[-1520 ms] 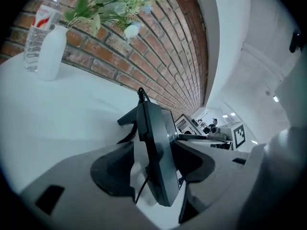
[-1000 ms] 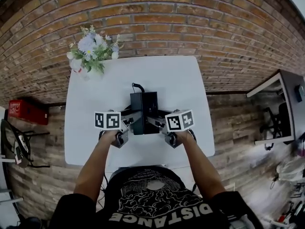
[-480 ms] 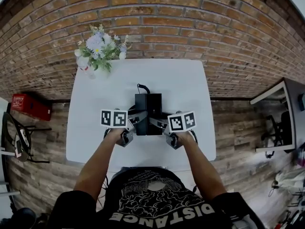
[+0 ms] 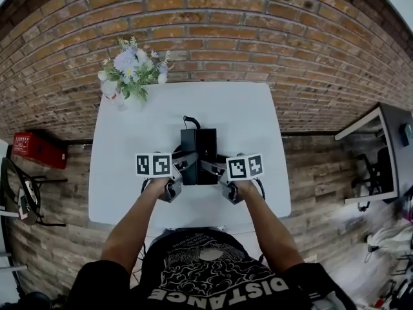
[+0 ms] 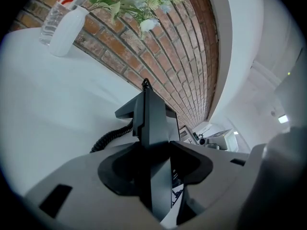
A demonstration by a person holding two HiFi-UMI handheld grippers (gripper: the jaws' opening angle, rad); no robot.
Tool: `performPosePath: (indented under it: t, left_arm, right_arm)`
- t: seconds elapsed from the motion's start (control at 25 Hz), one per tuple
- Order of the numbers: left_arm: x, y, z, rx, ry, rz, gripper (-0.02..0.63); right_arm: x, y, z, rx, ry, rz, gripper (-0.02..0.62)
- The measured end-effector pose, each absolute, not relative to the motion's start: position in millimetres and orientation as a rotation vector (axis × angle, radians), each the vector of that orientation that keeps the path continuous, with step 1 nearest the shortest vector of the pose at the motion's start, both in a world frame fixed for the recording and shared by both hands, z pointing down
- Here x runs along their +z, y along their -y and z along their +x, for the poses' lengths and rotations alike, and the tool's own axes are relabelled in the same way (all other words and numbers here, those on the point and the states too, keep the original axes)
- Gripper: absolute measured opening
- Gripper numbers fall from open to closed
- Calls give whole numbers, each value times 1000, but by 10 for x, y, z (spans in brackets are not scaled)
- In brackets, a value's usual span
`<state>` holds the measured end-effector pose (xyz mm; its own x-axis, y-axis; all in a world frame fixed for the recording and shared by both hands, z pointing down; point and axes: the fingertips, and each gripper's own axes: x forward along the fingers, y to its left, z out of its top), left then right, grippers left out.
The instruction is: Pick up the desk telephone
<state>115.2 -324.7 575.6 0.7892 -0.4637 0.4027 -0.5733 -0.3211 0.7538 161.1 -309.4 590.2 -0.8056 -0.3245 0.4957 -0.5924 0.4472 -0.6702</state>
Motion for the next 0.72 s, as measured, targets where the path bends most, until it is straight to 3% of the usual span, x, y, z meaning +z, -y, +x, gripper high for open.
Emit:
performPosePath:
  t: [0.72]
  left_arm:
    - [4919, 3447, 994, -85, 900, 2087, 196]
  right_arm:
    - [5077, 3332, 1495, 1075, 2601, 875, 241]
